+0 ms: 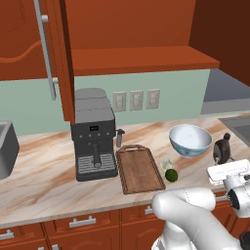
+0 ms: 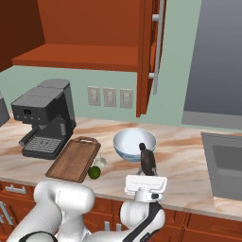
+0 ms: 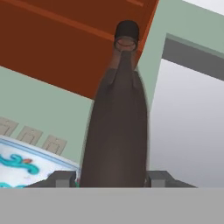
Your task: Open the cabinet. Place the bowl and condiment on the counter. Then place the lime and garlic on the cutting board.
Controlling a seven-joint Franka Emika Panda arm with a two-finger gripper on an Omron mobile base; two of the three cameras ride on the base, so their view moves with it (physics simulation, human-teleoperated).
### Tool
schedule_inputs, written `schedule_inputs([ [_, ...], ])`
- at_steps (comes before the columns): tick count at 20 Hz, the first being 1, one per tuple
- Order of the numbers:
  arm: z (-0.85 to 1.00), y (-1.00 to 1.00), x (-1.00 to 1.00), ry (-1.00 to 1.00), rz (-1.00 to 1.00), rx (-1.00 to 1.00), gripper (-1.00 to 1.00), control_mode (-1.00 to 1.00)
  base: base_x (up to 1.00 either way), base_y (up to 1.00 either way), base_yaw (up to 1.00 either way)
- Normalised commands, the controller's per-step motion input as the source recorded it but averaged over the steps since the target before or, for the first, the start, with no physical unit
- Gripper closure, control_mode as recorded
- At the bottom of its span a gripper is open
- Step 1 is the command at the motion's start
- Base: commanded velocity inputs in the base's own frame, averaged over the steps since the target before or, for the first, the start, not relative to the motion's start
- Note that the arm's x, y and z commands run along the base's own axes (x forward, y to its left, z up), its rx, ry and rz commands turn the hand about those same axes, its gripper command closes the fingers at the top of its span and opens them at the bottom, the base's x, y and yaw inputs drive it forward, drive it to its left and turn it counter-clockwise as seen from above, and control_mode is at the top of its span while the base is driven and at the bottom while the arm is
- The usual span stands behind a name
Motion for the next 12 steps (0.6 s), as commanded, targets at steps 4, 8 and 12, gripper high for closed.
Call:
schedule_inputs([
  [4, 0.00, -0.10, 0.03, 0.12, 0.00, 0.01, 1.00, -1.00, 0.00, 0.00, 0.00],
  [8, 0.00, -0.05, 0.01, 0.09, 0.00, 0.00, 1.00, -1.00, 0.00, 0.00, 0.00],
  [12, 0.00, -0.03, 0.00, 0.05, 0.00, 0.00, 1.00, -1.00, 0.00, 0.00, 0.00],
])
